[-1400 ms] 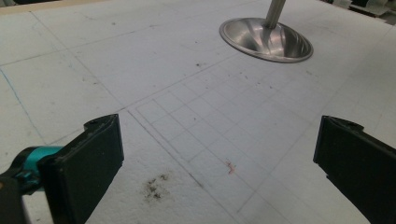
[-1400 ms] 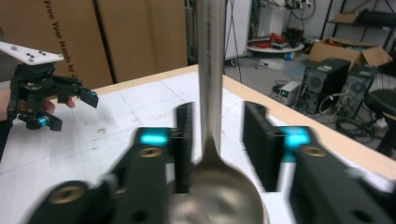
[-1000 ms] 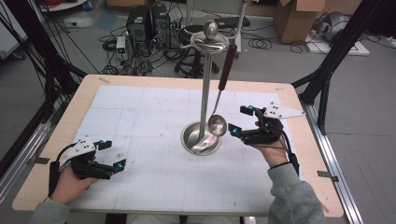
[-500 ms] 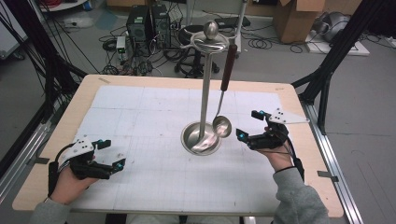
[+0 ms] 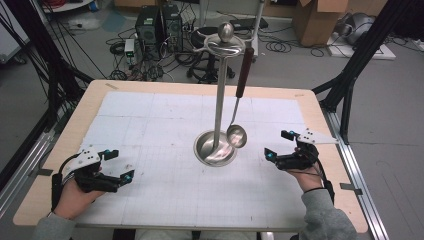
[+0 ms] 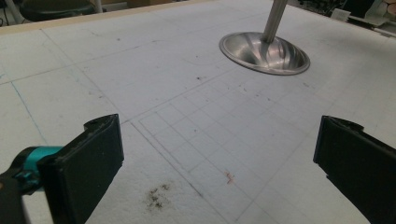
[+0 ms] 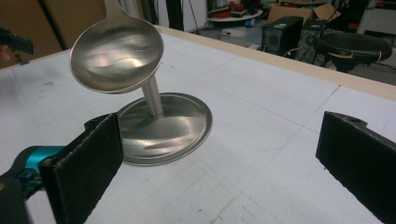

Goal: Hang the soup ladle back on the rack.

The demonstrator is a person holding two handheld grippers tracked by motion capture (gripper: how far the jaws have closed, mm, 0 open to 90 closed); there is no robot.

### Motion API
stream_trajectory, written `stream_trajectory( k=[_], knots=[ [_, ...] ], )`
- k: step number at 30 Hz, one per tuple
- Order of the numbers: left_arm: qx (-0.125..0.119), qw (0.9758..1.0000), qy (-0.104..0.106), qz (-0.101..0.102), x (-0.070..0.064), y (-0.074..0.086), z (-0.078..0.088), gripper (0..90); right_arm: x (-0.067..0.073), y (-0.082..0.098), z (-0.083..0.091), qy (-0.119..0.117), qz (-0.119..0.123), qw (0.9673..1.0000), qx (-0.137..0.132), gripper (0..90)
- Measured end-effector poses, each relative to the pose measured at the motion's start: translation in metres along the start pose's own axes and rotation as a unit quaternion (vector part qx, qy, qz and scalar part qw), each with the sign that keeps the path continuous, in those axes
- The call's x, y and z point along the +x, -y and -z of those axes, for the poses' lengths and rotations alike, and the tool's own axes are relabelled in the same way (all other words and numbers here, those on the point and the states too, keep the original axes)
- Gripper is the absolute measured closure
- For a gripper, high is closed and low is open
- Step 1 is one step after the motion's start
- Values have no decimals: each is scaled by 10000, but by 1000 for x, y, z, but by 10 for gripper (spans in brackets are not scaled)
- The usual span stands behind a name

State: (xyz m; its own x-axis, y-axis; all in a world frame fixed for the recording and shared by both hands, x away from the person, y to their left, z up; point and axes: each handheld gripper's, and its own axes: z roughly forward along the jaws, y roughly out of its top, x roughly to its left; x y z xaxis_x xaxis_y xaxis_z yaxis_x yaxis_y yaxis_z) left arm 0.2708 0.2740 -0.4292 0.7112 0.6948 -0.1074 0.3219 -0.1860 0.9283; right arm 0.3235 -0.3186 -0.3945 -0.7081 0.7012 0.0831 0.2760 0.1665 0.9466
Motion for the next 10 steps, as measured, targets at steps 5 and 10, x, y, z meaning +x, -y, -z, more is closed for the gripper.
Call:
stream_trajectory(
  k=[5, 10],
  knots=[
    [-97, 9999, 14, 130, 2, -1, 2, 22, -1, 9, 2, -108, -15, 9999, 47, 0],
    [-165, 9997, -24, 178, 4, -2, 3, 22, 3, 11, -2, -226, 80, 9997, 94, 0]
  ],
)
